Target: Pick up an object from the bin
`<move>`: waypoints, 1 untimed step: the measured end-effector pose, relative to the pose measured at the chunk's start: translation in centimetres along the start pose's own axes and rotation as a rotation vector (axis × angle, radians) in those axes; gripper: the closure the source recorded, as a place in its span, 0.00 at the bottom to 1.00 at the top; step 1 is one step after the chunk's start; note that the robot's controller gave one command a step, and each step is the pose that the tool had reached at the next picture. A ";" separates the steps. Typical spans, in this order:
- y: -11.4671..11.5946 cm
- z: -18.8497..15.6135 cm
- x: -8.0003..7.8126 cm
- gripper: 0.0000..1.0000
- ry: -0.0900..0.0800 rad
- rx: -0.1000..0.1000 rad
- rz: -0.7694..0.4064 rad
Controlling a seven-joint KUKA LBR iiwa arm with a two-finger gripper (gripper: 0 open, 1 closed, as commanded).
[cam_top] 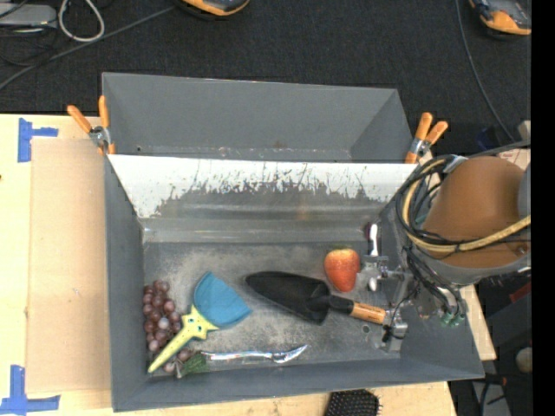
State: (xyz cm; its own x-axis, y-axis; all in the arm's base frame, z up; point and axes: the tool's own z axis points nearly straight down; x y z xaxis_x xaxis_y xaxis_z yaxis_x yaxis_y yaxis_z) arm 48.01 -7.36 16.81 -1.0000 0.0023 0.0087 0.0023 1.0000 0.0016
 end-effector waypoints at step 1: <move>0.0 -0.3 -0.2 0.00 -0.007 0.001 -0.003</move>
Offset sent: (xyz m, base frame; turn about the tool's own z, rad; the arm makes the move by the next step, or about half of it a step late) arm 0.0185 0.0274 -0.0981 -0.0854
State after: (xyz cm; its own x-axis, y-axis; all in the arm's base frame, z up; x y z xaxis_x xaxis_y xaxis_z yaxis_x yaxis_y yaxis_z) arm 48.19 -7.34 17.10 -1.0000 -0.0009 0.0020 -0.0009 1.0000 0.0006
